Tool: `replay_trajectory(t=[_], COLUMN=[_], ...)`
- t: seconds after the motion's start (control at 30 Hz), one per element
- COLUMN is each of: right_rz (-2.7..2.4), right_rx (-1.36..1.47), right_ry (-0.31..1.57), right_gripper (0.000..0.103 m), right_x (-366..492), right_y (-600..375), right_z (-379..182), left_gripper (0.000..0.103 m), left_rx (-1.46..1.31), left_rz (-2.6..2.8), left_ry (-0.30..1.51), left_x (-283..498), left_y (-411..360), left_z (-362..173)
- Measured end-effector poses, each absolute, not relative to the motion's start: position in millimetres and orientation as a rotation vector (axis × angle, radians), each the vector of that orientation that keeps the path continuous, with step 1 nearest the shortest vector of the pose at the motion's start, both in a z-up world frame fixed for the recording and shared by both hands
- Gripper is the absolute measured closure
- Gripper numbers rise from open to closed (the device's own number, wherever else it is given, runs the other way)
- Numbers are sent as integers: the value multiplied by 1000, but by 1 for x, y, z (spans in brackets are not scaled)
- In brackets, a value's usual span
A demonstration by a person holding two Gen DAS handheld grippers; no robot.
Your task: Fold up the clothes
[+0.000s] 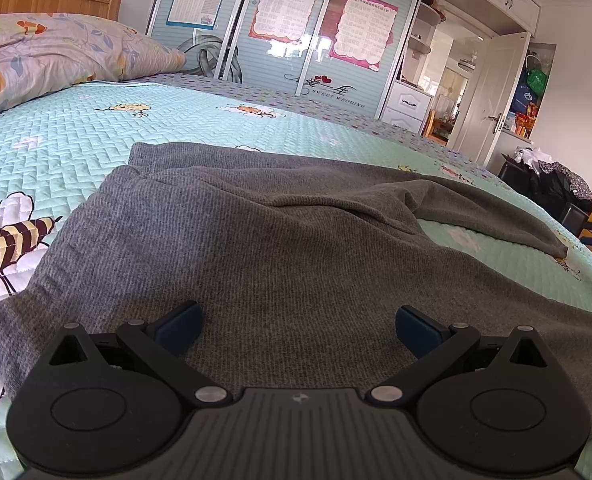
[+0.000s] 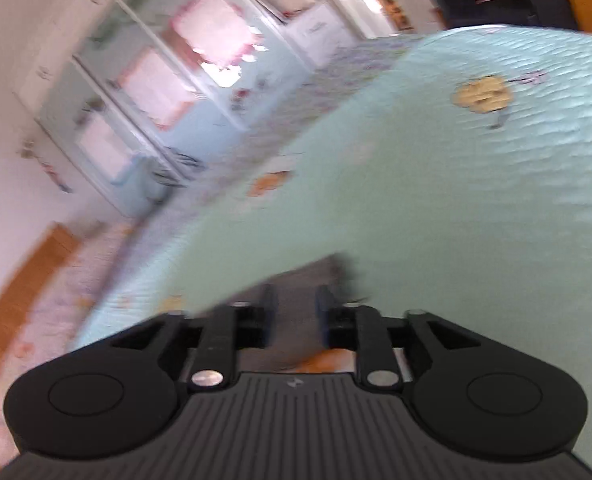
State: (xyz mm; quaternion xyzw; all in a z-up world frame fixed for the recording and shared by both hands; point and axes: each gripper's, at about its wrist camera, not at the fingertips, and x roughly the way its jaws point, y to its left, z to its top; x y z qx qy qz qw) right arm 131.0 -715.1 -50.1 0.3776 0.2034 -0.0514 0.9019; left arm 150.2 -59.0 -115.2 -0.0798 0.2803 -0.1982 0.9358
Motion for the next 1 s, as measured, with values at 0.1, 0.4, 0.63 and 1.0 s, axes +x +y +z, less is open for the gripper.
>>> replay_trajectory(t=[0.1, 0.4, 0.63, 1.0], right_rz=[-116, -169, -300, -340], right_rx=[834, 1217, 1182, 1266], right_ry=[506, 498, 422, 409], right_gripper=[62, 62, 99, 66], right_x=[146, 199, 191, 111], right_y=[-685, -659, -650, -645], right_z=[-64, -125, -109, -114], left_gripper=[1, 1, 1, 1], left_rx=[-170, -201, -228, -252], left_rz=[-408, -419, -429, -439], left_ry=[570, 562, 556, 553], left_x=[150, 150, 149, 155], left_y=[-58, -52, -48, -41], left_z=[-115, -116, -116, -116])
